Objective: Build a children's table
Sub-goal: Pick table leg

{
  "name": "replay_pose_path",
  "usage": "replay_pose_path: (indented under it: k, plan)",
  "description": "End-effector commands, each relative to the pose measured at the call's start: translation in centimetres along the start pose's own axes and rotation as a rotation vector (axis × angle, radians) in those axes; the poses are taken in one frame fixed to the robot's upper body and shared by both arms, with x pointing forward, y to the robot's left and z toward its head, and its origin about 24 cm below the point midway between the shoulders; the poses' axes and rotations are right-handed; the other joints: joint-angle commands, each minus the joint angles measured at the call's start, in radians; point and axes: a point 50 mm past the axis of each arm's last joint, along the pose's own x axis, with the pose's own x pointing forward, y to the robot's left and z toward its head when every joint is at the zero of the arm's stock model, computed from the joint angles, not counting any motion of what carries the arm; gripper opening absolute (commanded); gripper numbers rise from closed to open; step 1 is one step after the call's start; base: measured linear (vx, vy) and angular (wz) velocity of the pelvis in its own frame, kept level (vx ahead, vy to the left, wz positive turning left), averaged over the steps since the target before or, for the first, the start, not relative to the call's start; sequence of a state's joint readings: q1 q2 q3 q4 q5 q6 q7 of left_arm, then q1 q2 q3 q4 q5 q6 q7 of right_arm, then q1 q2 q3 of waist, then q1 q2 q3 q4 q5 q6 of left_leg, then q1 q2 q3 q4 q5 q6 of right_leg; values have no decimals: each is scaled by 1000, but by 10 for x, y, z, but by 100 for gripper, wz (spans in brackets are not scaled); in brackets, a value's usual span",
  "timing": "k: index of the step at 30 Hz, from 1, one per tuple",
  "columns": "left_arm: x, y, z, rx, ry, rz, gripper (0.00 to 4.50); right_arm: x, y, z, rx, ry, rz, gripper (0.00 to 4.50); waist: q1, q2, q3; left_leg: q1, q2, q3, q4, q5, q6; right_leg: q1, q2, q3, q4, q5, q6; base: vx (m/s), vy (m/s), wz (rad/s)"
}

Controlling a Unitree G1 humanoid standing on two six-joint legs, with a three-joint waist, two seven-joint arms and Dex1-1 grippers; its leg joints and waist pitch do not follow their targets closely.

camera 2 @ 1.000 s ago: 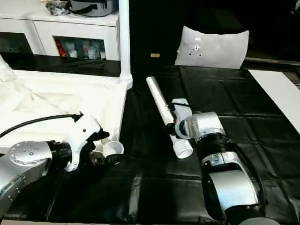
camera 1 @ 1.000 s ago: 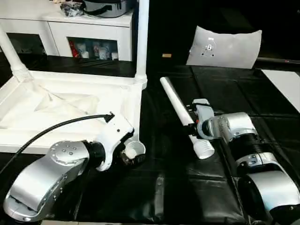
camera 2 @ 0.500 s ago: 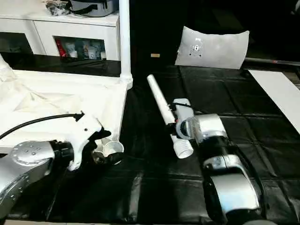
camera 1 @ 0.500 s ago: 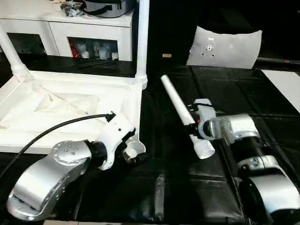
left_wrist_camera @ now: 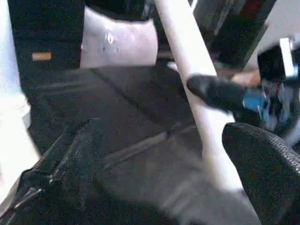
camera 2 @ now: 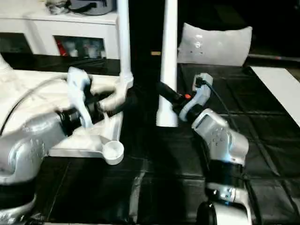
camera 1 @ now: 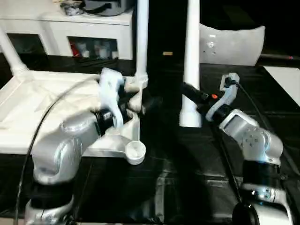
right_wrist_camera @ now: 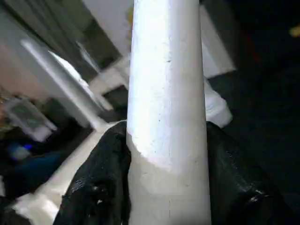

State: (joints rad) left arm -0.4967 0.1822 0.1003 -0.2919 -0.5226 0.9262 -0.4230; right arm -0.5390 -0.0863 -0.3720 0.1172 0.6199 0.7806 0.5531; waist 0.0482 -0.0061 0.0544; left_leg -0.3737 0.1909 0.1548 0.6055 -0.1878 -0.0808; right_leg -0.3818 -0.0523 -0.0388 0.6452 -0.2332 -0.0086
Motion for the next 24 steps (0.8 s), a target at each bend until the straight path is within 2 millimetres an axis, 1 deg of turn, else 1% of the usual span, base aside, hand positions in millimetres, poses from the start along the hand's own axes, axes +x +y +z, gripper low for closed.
replay_pose_path:
  k: [1,2,3,4,5,6,7,8,10,13,15,16,17,21,24]
  plan:
    - [10,-1,23,-93,-127,-26,450,-6,22,9,26,-62,183,185,7,8,-64,9,17,5,-63,-112,6,55,-59,42,-85,1,-221,0,0,0]
    - [13,-3,29,-126,-158,-49,450,-7,25,9,25,-57,208,185,16,7,-66,13,22,3,-63,-111,10,54,-63,42,-84,2,-222,0,0,0]
    - [15,-5,32,-148,-179,-67,450,-8,27,8,25,-54,226,185,18,4,-66,10,22,1,-65,-105,11,56,-65,40,-84,-2,-224,0,0,0]
    - [19,-10,40,-194,-215,-113,450,-10,31,7,29,-47,260,185,20,3,-63,8,20,2,-65,-99,10,56,-65,41,-85,-19,-220,0,0,0]
    - [20,-11,41,-205,-222,-125,450,-10,32,7,29,-45,268,185,22,4,-64,9,21,1,-64,-95,10,55,-66,40,-84,-20,-220,0,0,0]
    - [22,-15,45,-229,-240,-152,450,-11,35,6,30,-39,289,185,22,7,-63,6,21,1,-64,-86,11,55,-65,40,-84,-16,-218,0,0,0]
    - [23,-17,46,-240,-249,-165,450,-12,37,6,30,-38,300,185,22,7,-63,8,21,1,-64,-86,12,54,-65,40,-86,-15,-218,0,0,0]
    - [24,-17,47,-243,-251,-167,450,-12,37,5,30,-37,302,185,20,4,-63,4,20,0,-65,-86,12,56,-65,39,-87,-24,-212,0,0,0]
    - [25,-19,48,-247,-251,-177,450,-13,39,5,28,-40,314,185,21,4,-62,7,20,1,-66,-94,9,53,-65,40,-91,-54,-199,0,0,0]
    - [31,-22,48,-264,-242,-192,450,-14,46,4,29,-38,354,185,20,5,-61,7,21,0,-68,-99,4,53,-65,40,-95,-83,-181,0,0,0]
    - [33,-24,48,-281,-239,-204,450,-16,49,3,27,-26,370,185,20,4,-62,7,22,-1,-69,-91,3,53,-65,39,-93,-72,-179,0,0,0]
    - [33,-25,48,-282,-237,-205,450,-16,50,3,27,-24,371,185,20,2,-62,6,22,-1,-69,-85,5,54,-66,39,-92,-59,-180,0,0,0]
    - [35,-26,47,-289,-230,-211,450,-16,51,1,25,-8,377,185,20,3,-63,6,22,-1,-68,-76,6,54,-65,39,-91,-44,-183,0,0,0]
    - [40,-29,44,-305,-215,-224,450,-17,55,-3,21,24,390,185,20,2,-64,4,20,0,-67,-57,12,56,-65,39,-90,-11,-186,0,0,0]
    - [45,-32,37,-329,-187,-252,450,-14,62,-13,-50,86,382,185,22,2,-65,3,23,-2,-68,-42,10,58,-67,38,-88,15,-180,0,0,0]
